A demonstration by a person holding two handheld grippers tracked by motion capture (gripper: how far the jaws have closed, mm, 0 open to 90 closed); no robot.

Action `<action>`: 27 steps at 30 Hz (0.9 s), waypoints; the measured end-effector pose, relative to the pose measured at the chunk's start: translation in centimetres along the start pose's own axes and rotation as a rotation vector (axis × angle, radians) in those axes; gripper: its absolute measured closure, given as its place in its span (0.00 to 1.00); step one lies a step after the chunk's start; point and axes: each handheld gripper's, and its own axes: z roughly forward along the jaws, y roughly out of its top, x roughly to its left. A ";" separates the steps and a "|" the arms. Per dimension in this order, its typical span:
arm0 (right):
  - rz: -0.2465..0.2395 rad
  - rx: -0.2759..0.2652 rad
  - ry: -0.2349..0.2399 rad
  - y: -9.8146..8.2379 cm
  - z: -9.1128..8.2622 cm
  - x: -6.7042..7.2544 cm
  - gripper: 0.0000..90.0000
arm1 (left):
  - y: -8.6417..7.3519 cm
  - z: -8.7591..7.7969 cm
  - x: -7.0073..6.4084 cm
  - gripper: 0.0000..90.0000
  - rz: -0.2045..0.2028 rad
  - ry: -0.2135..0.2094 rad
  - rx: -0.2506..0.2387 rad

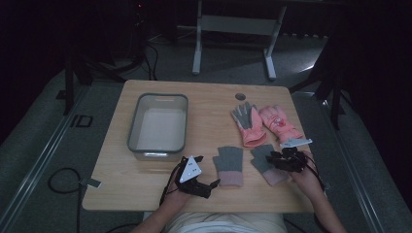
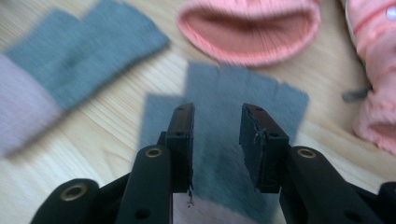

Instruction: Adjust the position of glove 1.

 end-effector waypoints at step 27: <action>0.096 0.011 -0.108 -0.1 -0.9 1.3 0.95 | 0.0 0.0 -0.1 0.00 0.008 0.017 -0.003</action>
